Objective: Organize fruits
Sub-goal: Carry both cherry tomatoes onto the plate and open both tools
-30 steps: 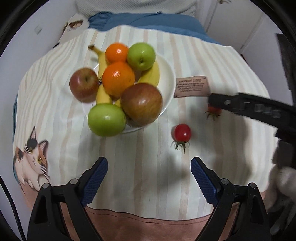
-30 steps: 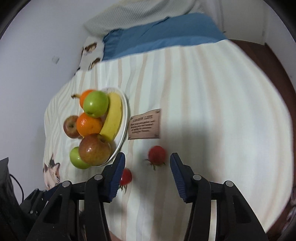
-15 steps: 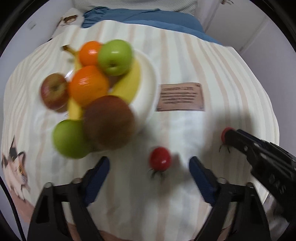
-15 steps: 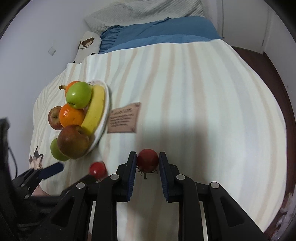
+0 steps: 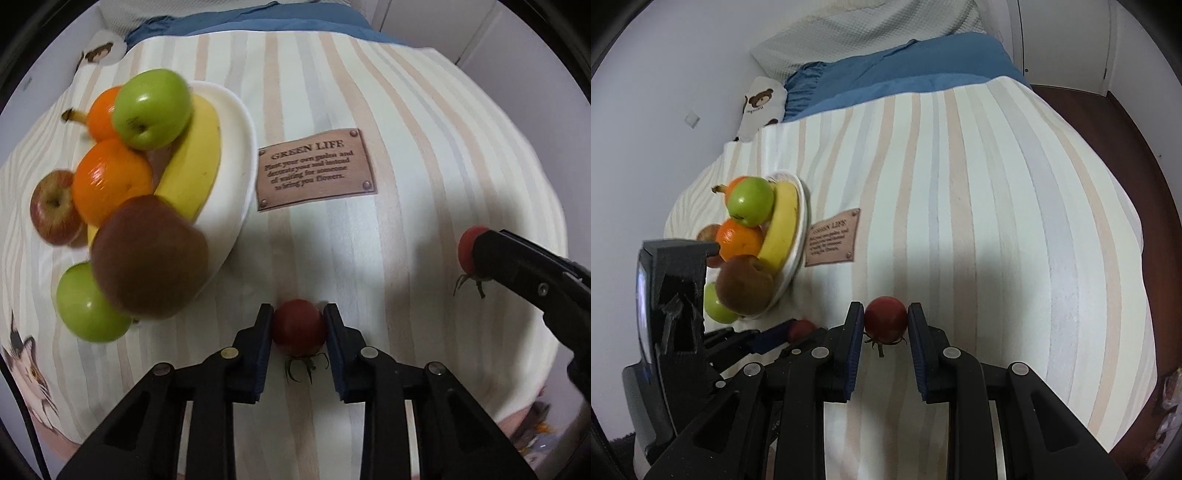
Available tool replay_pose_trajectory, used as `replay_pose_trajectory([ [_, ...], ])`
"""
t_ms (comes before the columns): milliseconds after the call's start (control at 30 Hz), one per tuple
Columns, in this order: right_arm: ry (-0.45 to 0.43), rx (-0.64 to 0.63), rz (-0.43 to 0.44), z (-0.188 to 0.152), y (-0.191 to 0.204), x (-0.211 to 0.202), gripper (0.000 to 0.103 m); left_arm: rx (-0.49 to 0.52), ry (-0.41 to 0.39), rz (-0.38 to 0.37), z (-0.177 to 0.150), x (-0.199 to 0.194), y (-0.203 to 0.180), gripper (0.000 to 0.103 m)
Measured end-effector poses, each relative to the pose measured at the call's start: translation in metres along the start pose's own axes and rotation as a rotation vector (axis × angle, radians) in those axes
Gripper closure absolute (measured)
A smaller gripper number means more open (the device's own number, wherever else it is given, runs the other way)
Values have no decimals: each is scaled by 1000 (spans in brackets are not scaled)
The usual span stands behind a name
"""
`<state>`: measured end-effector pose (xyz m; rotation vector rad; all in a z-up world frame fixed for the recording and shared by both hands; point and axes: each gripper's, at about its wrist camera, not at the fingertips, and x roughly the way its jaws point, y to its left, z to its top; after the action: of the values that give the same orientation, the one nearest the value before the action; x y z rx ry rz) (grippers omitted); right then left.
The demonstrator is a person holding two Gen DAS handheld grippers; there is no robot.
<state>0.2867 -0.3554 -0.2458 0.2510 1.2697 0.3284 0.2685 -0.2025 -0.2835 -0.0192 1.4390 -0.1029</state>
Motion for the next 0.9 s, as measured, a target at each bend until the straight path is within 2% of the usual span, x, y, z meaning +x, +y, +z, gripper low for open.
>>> replay_pose_trajectory([
  [67, -14, 6, 24, 2, 4, -8, 77, -16, -17, -28, -5, -18, 8, 78],
  [200, -30, -20, 85, 10, 26, -16, 77, -38, -118, -52, -13, -76, 35, 78],
  [300, -24, -48, 132, 21, 47, -8, 77, -71, -176, -2, -8, -106, 67, 78],
  [367, -13, -67, 168, 31, 65, 4, 77, -105, -187, 25, -4, -112, 89, 78],
  [500, 30, -100, 189, 54, 97, 40, 77, -219, -179, 51, 12, -104, 127, 78],
  [633, 92, -130, 161, 69, 116, 77, 77, -301, -112, -9, 26, -77, 165, 78],
  [833, 159, -99, 126, 75, 119, 109, 75, -296, -29, -27, 32, -41, 182, 78],
  [900, 169, -83, 119, 76, 119, 113, 69, -283, -18, -22, 33, -35, 183, 78],
])
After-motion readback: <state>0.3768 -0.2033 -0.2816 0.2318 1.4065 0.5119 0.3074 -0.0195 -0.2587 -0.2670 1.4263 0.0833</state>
